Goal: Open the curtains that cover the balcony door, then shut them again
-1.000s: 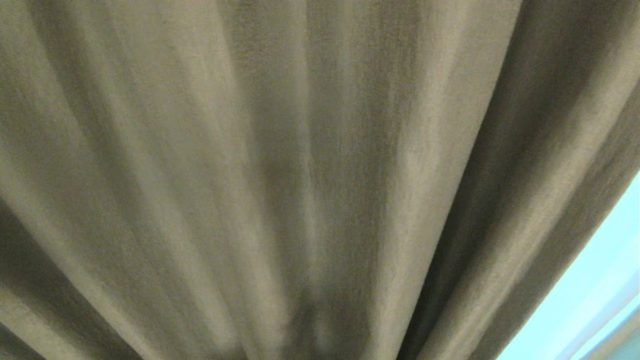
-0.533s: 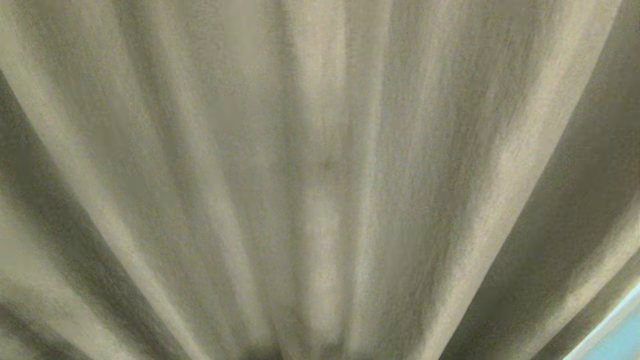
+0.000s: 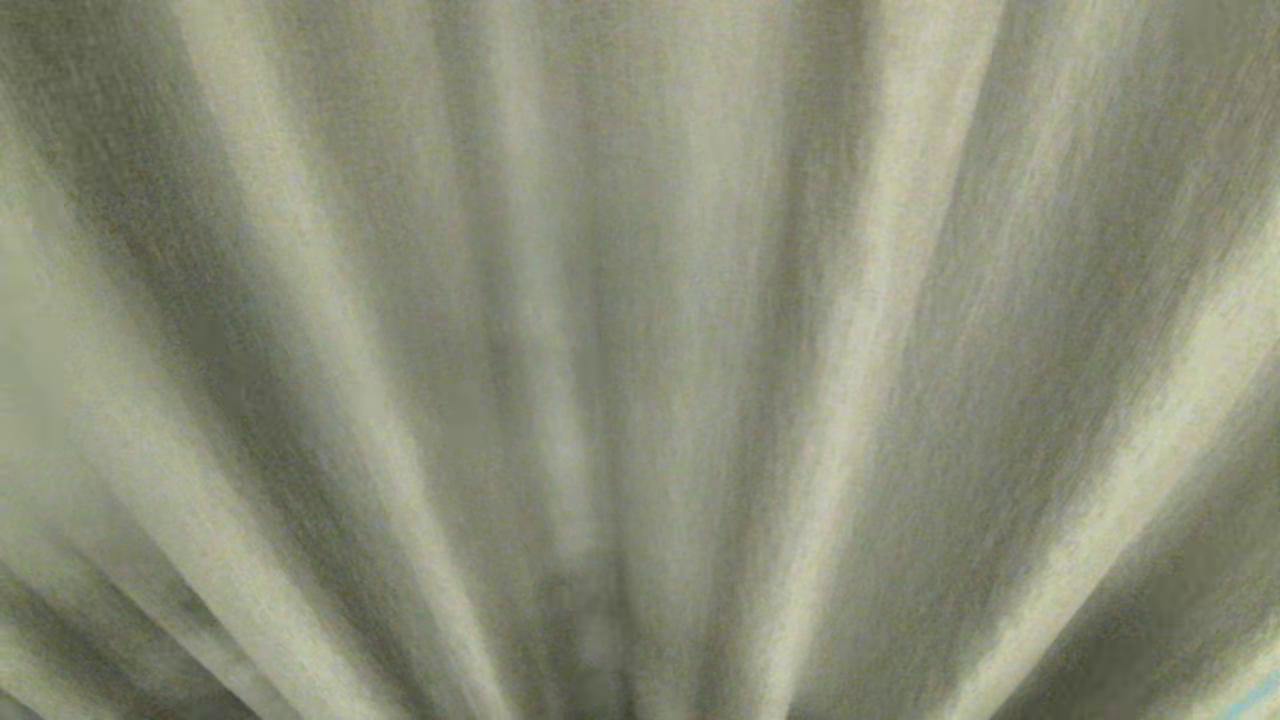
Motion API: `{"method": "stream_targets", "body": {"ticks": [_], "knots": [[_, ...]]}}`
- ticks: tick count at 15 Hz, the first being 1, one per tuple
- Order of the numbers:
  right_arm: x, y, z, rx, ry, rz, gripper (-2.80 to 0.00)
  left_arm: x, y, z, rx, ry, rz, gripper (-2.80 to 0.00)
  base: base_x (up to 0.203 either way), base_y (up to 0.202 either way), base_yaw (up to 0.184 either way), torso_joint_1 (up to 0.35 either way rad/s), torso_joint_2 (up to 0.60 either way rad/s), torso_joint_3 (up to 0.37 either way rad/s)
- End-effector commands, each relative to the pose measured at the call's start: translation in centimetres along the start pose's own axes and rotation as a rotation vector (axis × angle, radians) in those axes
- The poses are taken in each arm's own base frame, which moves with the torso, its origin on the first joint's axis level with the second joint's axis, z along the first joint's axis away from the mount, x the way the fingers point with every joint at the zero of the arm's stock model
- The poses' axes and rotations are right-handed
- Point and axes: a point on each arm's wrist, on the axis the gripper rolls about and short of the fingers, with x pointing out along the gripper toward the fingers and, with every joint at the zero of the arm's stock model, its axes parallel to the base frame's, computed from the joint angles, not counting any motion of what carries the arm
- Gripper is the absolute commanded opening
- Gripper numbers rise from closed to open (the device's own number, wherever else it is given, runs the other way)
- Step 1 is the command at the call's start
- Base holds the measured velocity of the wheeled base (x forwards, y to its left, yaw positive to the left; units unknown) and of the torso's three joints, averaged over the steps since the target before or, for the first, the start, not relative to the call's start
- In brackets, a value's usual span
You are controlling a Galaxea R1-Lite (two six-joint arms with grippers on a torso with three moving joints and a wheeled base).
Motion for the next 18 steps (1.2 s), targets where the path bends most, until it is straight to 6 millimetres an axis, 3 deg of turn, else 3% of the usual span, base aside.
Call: {"method": "stream_targets", "body": {"ticks": [1,10,14,18], "knots": [[0.0,0.0,0.0,-0.001,0.001,0.000,-2.80,0.4,0.0,-1.0,0.025,0.042,0.027,-2.80,0.000,0.000,0.000,0.000,0.00,0.000],[0.0,0.0,0.0,-0.001,-0.001,0.000,-2.80,1.2,0.0,-4.2,0.008,0.138,0.093,-2.80,0.000,0.000,0.000,0.000,0.00,0.000],[0.0,0.0,0.0,-0.001,-0.001,0.000,-2.80,0.8,-0.1,-4.8,-0.009,0.035,0.244,-2.80,0.000,0.000,0.000,0.000,0.00,0.000],[0.0,0.0,0.0,-0.001,-0.001,0.000,-2.80,-0.6,-0.5,-5.6,-0.007,-0.132,0.257,-2.80,0.000,0.000,0.000,0.000,0.00,0.000]]}}
